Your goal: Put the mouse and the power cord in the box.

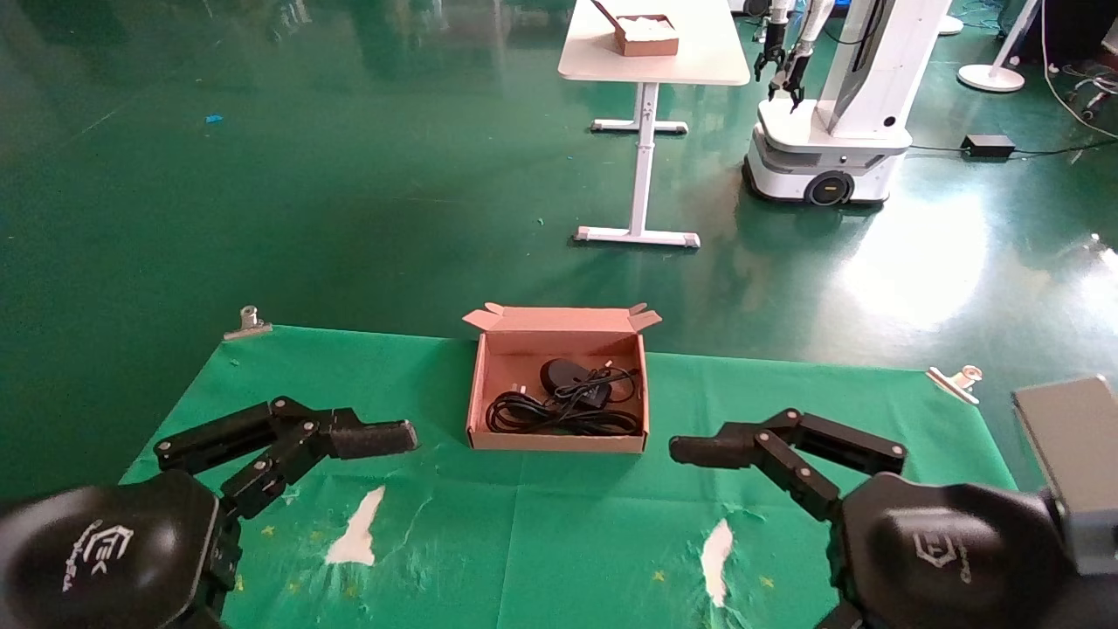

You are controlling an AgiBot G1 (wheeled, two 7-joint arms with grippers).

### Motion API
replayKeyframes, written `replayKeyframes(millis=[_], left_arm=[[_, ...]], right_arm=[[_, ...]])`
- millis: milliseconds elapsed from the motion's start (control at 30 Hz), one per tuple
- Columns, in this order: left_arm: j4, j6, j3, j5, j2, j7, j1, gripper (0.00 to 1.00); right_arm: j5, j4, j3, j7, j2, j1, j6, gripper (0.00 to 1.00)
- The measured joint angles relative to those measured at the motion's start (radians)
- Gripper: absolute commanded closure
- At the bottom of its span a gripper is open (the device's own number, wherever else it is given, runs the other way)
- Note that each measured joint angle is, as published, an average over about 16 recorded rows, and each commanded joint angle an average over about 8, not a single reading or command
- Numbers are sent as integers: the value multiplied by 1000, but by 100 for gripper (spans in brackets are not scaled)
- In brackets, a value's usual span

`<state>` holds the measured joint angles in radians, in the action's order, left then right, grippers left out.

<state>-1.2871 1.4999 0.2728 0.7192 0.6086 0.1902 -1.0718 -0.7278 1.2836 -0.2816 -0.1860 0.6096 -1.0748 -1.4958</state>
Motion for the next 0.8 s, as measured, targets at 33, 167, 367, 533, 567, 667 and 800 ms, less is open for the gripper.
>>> replayKeyframes(millis=[33,167,367,533,567,667,800], left_arm=[[-4,4,-6,-9,-4,-4,3,0],[-11,13,-19,-26,-11,-11,10,0],[-7,9,-12,-16,-7,-7,7,0],[-2,3,-3,-4,-3,-4,3,0],[-1,2,-2,-2,-2,-4,2,0],[0,0,0,1,-1,-3,1,0],[1,-1,2,4,0,-2,0,0]], right_arm=[[0,0,0,0,0,0,0,0],[0,0,0,0,0,0,0,0],[0,0,0,0,0,0,0,0],[0,-1,0,0,0,0,0,0],[0,-1,0,0,0,0,0,0],[0,-1,-1,0,0,0,0,0],[0,-1,-1,0,0,0,0,0]])
